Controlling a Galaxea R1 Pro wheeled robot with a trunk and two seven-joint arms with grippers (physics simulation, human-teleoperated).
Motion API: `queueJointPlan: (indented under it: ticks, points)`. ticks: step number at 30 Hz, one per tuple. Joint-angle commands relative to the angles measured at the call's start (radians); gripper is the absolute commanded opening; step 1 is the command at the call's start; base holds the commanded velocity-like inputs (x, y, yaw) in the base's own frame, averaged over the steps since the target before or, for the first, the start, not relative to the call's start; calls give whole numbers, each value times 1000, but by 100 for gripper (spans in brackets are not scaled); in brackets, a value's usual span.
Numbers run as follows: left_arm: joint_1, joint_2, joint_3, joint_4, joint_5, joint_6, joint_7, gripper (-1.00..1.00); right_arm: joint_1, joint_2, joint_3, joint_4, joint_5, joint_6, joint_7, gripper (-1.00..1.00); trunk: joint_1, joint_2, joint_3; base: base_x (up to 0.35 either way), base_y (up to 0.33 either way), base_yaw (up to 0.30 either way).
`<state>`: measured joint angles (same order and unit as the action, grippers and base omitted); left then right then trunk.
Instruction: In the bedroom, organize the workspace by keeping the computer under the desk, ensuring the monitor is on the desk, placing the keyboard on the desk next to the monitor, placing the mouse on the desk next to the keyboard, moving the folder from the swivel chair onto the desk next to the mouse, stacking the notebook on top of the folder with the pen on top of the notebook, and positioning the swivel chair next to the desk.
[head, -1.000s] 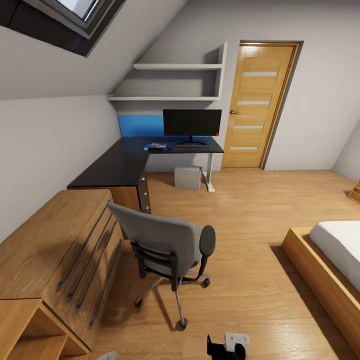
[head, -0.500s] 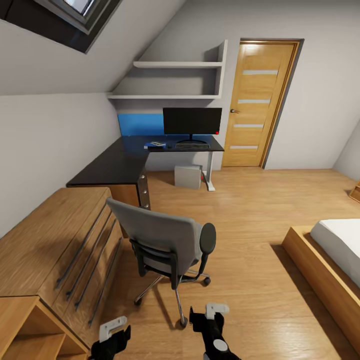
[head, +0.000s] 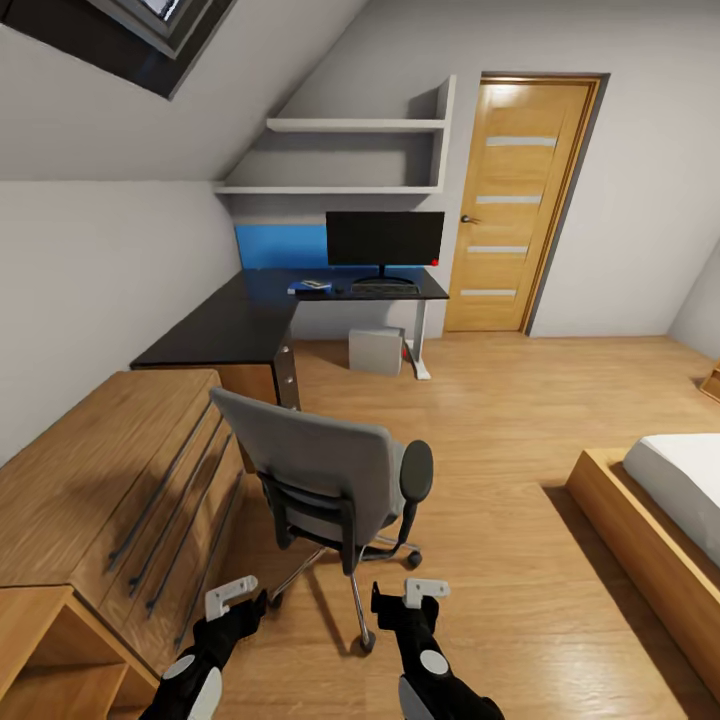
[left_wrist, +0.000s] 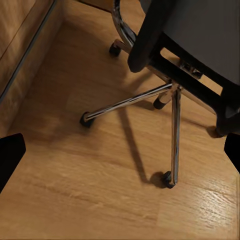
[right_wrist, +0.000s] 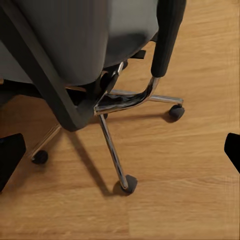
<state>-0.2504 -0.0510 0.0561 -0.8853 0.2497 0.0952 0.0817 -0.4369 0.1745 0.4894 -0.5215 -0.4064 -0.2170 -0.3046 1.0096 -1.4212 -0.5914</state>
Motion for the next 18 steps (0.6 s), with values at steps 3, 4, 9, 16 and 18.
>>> queueJointPlan:
  ticks: [3,4,9,16,18]
  points:
    - [-1,-1,1,-12,10,11,2,100,-2,0,7,-7,-8,-14,-4,100,12,-22,-10,0,0,0]
    - [-1,0,0,-13,10,12,3,100,-2,0,8,-9,-7,-19,-4,100,15,-29,-14,0,0,0]
    - [-1,4,-1,-12,11,13,2,100,-2,0,28,-11,16,-75,0,100,35,-64,-29,0,0,0]
    - [-1,33,-1,2,12,11,-1,100,-2,0,75,-11,83,-144,-3,100,61,-113,-51,0,0,0]
    - [-1,40,-1,4,12,11,-2,100,-2,0,80,-11,90,-150,-4,100,69,-127,-57,0,0,0]
